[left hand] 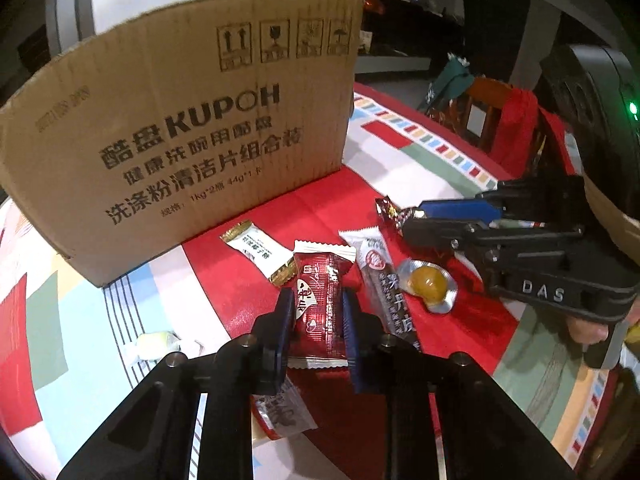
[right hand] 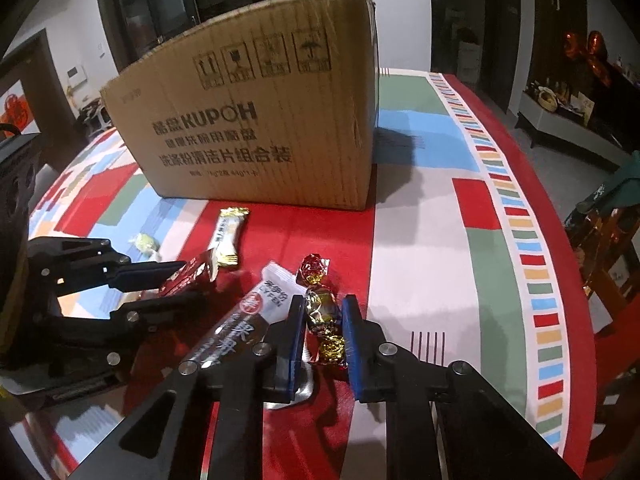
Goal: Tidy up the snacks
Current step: 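Grasp the red wrapped bar with the left tool while the right tool grasps the gold candy, then carry both snacks over the box and open both tools to drop them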
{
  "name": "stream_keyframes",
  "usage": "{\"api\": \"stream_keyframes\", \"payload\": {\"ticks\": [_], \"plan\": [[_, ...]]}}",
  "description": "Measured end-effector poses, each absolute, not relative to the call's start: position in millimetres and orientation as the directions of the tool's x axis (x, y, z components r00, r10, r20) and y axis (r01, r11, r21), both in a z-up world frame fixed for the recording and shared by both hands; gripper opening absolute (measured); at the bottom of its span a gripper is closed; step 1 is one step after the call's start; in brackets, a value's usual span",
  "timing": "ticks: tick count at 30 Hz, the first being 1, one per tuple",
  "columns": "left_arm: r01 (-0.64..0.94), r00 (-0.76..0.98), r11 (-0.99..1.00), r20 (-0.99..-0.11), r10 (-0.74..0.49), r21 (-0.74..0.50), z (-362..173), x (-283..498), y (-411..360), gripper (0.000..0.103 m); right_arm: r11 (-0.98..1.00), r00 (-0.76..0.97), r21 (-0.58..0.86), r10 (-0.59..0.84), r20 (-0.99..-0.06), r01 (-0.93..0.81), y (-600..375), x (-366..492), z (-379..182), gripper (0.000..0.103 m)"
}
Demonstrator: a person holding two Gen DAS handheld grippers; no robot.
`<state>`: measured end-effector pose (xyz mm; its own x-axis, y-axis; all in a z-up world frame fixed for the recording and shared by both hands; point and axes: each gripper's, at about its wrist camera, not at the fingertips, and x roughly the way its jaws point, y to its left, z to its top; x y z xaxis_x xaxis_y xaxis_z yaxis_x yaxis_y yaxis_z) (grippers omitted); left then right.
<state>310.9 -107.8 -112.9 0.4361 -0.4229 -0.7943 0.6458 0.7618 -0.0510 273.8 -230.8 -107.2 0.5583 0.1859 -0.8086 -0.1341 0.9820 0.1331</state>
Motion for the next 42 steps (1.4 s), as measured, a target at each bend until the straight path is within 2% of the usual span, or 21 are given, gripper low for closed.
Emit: {"api": "stream_keyframes", "payload": {"ticks": [16,42], "plan": [[0.582,0.530,0.810,-0.722,-0.443,-0.070,-55.9,281.9,-85.0,0.024,0.975,0.628,0.147,0.220,-0.746,-0.166,-220.4,246.6,-55.0,0.019],[0.462,0.716,0.883,-0.553,-0.426,-0.083,44.1,259.7,-43.8,0.024,0.961,0.770,0.173,0.275,-0.575,-0.215,-199.6,234.6,48.2,0.019]]}}
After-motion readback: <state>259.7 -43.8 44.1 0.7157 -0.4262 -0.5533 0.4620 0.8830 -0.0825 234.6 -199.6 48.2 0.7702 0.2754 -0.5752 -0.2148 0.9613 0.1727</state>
